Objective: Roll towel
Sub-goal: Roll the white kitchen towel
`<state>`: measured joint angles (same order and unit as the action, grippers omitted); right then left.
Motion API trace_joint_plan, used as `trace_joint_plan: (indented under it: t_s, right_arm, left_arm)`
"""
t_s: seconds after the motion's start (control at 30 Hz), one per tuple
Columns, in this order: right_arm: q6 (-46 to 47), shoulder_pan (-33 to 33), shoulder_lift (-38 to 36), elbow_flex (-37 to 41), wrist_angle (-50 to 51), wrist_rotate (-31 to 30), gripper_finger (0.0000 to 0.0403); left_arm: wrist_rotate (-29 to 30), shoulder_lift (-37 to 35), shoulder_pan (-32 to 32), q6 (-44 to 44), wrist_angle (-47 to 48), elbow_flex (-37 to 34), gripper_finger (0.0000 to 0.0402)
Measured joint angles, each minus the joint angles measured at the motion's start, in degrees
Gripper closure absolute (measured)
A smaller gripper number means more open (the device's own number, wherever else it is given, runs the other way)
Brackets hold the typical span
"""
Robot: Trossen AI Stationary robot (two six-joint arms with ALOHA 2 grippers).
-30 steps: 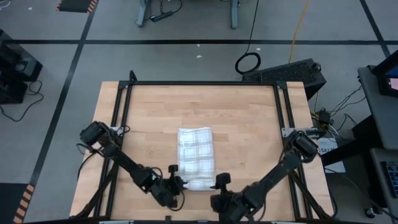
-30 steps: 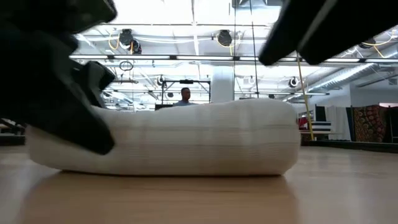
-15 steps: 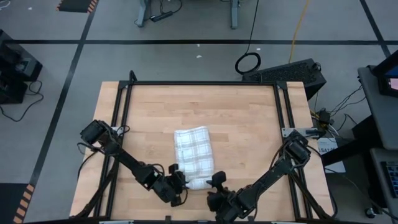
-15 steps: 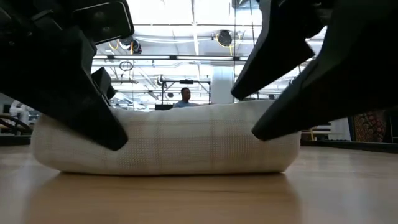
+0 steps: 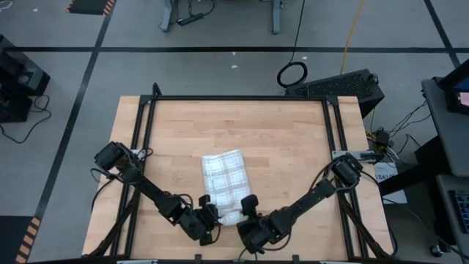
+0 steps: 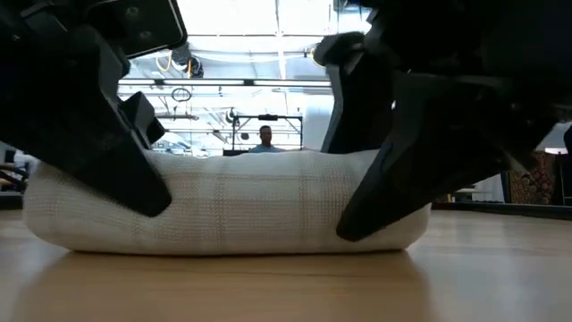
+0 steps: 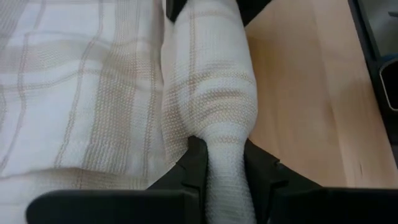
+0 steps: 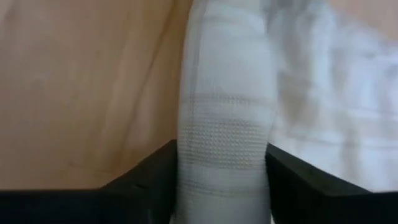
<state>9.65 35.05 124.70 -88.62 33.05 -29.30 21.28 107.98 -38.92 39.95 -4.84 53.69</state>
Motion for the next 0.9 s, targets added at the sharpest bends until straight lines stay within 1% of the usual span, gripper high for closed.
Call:
trace_joint_plan:
  t_s: [0.17,0.3,0.4,0.47,0.53,0.63,0.7,0.8,0.9]
  right_arm:
    - [0.66,-1.86,-0.18,-0.05,-0.39,8.65,0.0272]
    - [4.12,-3.33,-0.37,-0.17,-0.58,14.32,0.0329]
    - [6.97,-4.12,-0.45,-0.22,-0.91,17.95,0.0357]
    - [7.78,-4.51,-0.46,-0.22,-1.58,19.94,0.0362]
    - [8.03,-4.87,-0.45,-0.22,-2.22,21.75,0.0359]
    - [9.47,-5.7,-0.38,-0.22,-3.03,24.49,0.0348]
    - [11.12,-6.73,-0.37,-0.2,-3.34,26.99,0.0347]
    - [12.78,-7.77,-0.31,-0.18,-4.33,29.94,0.0349]
    - [13.97,-8.11,-0.28,-0.09,-4.87,30.48,0.035]
  left_arm:
    - [-0.72,-0.08,-0.11,0.14,0.3,-0.48,0.0338]
    - [-1.37,-0.13,-0.08,0.06,0.34,-0.55,0.0338]
    - [0.06,-0.11,-0.4,-0.51,0.55,-0.57,0.0335]
    - [1.66,-0.07,-1.11,-1.73,0.62,-0.61,0.0323]
    - [2.39,-0.04,-1.82,-3.03,0.72,-0.63,0.0301]
    - [3.13,-0.5,-3.22,-3.23,1.7,-0.66,0.025]
    - [4.71,-0.87,-4.36,-3.24,1.99,-0.72,0.0214]
    - [7.66,-1.86,-6.38,-3.28,2.44,-0.83,0.0175]
    - [13.42,-2.87,-8.98,-5.93,2.35,-0.86,0.0157]
